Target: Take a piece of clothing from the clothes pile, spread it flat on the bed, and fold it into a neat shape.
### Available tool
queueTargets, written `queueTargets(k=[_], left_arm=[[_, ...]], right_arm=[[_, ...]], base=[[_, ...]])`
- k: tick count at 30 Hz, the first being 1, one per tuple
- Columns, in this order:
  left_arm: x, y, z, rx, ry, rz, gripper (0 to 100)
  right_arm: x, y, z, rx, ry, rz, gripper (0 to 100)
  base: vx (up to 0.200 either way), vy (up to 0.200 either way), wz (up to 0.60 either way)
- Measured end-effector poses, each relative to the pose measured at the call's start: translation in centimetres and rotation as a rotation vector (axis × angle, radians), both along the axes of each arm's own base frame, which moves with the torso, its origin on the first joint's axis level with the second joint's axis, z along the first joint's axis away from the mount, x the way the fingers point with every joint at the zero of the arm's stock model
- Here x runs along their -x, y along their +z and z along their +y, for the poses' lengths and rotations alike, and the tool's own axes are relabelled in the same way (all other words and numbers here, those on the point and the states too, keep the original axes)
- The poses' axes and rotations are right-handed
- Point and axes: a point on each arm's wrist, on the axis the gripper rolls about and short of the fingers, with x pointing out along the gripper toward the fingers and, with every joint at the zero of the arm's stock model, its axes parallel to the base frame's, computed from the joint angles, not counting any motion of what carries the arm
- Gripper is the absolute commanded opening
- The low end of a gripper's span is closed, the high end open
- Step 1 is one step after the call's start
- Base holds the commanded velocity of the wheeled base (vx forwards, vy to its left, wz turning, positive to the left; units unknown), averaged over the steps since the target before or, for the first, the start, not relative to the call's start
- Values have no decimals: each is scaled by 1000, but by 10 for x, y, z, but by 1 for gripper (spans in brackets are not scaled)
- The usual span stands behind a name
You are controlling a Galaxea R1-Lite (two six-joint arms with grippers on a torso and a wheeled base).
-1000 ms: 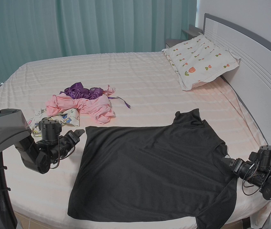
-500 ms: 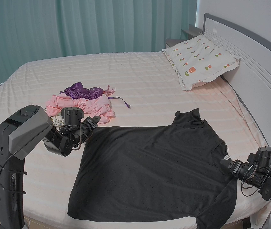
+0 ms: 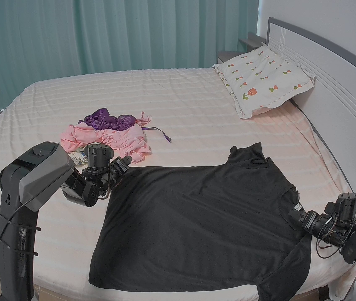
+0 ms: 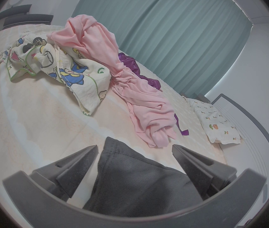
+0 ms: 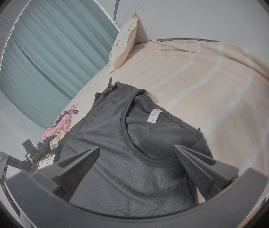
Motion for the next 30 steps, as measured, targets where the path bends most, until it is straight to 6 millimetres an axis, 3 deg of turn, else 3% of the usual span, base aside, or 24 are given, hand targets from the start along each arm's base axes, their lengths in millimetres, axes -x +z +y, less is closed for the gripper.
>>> queueTargets(k=[12,13,21,30], left_arm=[[7,-1,2,-44,-1,32,100],[7,-2,2,-56,1,35,0],[2,1,2,-67,11,20,0],[-10,11,17,-79,74,-12,0]], right_arm=[[0,-1,0,1,0,6,100],[0,-2,0,2,0,7,100],[0,-3,0,4,3,12,100],[0,-3,0,3,3,14,100]], base=[[0,0,0],[0,0,0],[0,0,0],[0,0,0]])
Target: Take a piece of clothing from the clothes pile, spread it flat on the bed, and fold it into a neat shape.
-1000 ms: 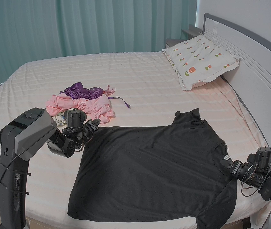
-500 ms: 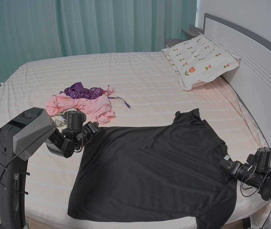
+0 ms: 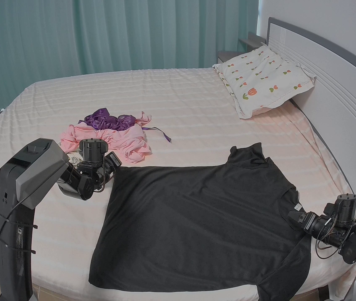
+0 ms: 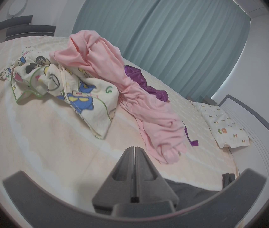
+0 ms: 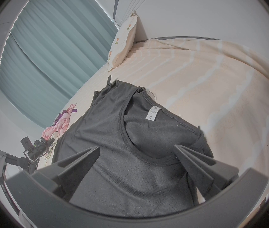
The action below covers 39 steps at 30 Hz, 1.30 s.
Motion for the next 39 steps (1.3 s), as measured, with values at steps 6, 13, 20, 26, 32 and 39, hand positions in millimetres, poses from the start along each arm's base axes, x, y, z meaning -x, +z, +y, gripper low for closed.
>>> queueTargets(k=[6,13,20,26,32,39], left_arm=[[-3,-2,9,0,19,3,0],[2,-3,9,5,5,37,100],[6,-3,0,16,-41,49,100],[10,-6,-12,22,-82,73,100],[13,-10,-21,10,-95,123,0],[8,-4,-19,-2,-54,93,0]], right_arm=[[0,-1,0,-1,-1,4,100],[0,-3,0,0,-1,11,100],[0,-3,0,1,-3,14,100],[0,-4,0,1,-3,18,100],[0,-5,0,1,-3,21,100],[0,-5,0,0,-2,23,100]], base=[[0,0,0],[0,0,0],[0,0,0],[0,0,0],[0,0,0],[0,0,0]])
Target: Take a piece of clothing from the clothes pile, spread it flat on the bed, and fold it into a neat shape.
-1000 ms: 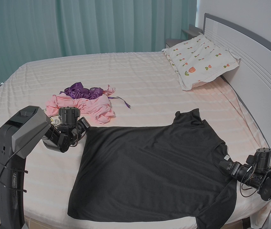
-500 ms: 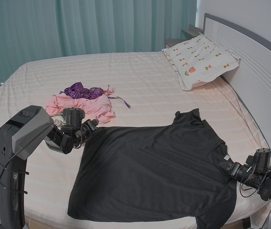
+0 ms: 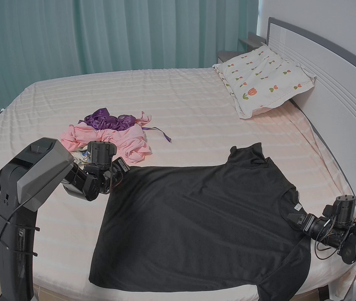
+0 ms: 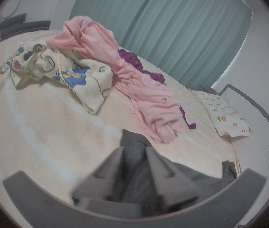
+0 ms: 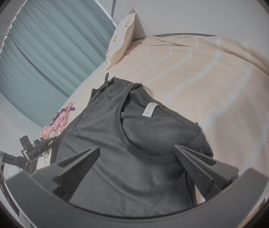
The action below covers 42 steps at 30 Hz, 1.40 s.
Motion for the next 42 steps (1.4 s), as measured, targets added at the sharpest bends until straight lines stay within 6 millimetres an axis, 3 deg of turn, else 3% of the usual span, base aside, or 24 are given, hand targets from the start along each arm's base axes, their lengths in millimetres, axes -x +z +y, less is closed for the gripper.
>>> queueTargets(k=[7,24,25,36,42], left_arm=[[-11,7,10,-14,71,-44,0],[-21,-2,23,-20,110,-54,0],[-22,-2,23,-20,112,-54,100],[-20,-2,25,-18,118,-48,100],[-7,5,27,0,127,-26,100]], right_arm=[[0,0,0,1,0,0,100],[0,-1,0,1,0,4,100],[-1,-1,0,1,0,5,100],[-2,-1,0,-5,-6,-2,100],[-3,1,-1,-7,-10,-10,100]], base=[[0,0,0],[0,0,0],[0,0,0],[0,0,0],[0,0,0]])
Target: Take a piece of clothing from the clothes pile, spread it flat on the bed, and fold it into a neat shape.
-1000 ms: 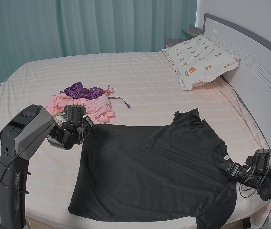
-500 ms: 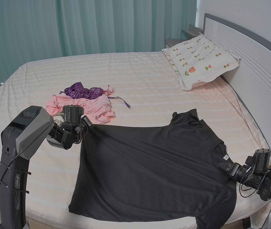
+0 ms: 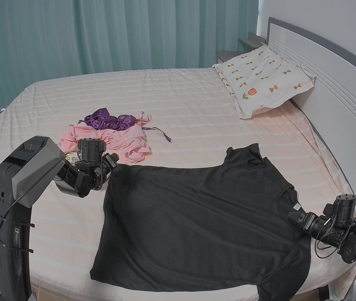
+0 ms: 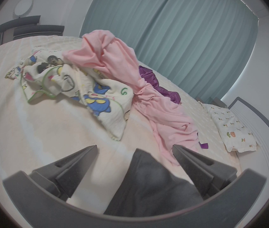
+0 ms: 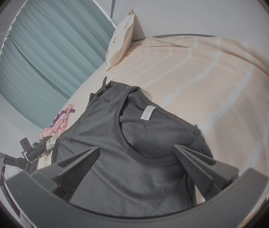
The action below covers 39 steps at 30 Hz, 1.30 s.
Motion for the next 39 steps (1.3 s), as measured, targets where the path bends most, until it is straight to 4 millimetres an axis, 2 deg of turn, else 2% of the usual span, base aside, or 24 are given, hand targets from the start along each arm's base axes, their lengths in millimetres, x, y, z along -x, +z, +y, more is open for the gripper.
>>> queueTargets(k=[5,8,20,26,31,39], left_arm=[[31,0,-2,17,-8,73,100],[57,0,-4,30,-21,114,100],[183,-4,-8,110,-119,252,100],[232,-3,-3,131,-162,287,100],[257,4,1,85,-217,305,100],[266,8,-4,107,-245,303,100]], right_arm=[[0,1,-1,-1,-2,-3,100],[0,1,-1,-2,-3,-4,100],[1,3,-2,-5,-5,-12,100],[2,6,-2,-6,-3,-19,100],[2,6,-1,-6,-2,-21,100],[3,6,-1,-6,-1,-18,100]], base=[[0,0,0],[-133,0,0],[-200,0,0],[-133,0,0],[0,0,0],[0,0,0]])
